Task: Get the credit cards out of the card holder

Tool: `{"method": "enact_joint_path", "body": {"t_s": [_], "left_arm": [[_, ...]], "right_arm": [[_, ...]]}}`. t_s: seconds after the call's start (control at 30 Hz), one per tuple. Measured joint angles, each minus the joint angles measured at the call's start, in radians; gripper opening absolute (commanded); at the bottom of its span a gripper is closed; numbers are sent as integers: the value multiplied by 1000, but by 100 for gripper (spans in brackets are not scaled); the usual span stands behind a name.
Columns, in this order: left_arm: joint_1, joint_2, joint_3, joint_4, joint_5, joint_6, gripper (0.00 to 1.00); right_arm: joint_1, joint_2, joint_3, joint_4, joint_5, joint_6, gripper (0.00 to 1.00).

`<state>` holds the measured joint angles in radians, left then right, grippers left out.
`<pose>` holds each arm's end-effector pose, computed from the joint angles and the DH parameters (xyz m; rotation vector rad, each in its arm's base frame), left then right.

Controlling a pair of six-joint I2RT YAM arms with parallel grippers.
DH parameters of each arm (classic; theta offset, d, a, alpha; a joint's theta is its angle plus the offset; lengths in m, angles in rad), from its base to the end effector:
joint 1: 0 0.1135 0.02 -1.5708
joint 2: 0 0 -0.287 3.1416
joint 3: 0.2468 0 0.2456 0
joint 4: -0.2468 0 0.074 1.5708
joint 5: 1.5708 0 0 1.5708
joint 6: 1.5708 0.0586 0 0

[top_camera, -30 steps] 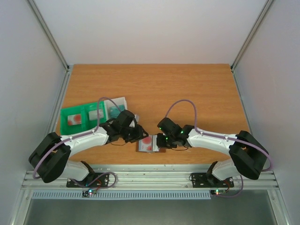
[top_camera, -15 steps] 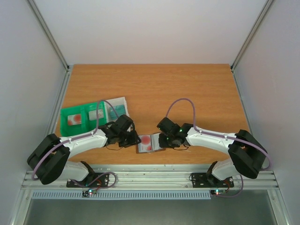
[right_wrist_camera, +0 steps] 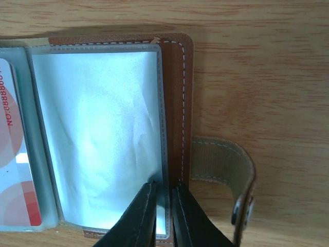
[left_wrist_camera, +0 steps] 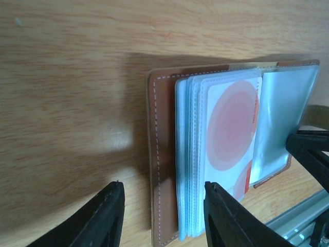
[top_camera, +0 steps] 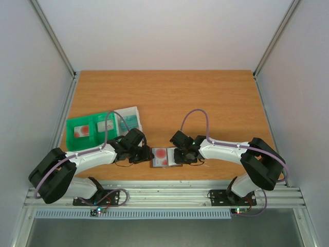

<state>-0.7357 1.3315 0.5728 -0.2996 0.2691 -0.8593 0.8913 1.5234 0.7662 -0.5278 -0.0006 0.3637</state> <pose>0.1601 -0.1660 0.1583 -0.0754 2.8636 -0.8075 0.1622 0.2008 0.1530 -0.7564 2.8001 0.2457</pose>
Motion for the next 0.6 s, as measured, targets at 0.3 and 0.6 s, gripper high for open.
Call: {"method": "enact_joint_path", "body": {"t_s": [0.3,0.6], "left_arm": [[1,45,-54,165,72,-29,31],[6,56,-72,211,92,-49,0]], "right_arm": [[0,-3,-2,0,6,2,10],[-1,-25,-14,-15,34,1,15]]}}
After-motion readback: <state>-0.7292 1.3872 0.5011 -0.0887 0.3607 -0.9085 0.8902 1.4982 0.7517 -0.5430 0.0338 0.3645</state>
